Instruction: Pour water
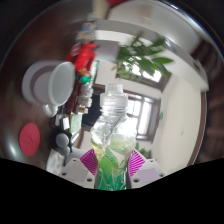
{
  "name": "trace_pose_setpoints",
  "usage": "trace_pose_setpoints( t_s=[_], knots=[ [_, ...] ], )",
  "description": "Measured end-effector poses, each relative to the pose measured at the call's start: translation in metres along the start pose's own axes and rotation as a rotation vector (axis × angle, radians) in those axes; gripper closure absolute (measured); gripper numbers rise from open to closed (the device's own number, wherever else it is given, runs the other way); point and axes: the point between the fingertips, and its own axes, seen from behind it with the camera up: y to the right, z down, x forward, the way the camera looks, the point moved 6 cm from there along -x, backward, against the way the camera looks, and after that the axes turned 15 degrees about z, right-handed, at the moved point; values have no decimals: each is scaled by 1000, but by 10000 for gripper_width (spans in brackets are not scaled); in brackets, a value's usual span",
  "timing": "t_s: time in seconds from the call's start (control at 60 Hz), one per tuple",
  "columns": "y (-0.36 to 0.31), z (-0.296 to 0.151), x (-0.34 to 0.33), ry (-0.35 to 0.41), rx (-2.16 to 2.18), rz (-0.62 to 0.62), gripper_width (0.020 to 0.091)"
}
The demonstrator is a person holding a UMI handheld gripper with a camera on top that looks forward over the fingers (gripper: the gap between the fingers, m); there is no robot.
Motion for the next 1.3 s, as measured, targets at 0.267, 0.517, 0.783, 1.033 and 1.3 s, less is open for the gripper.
trace_pose_setpoints(
  t_s=[0.267,0.517,0.783,1.033,1.3],
  knots=[
    [-15,17,-9,-347,1172,-281,746],
    [-60,13,-14,-470,1692,-374,750],
    [-102,11,-22,-480,1688,-322,731],
    [-102,11,-21,-488,1662,-276,554],
    [-80,12,-63,-526,1652,-337,273]
  ],
)
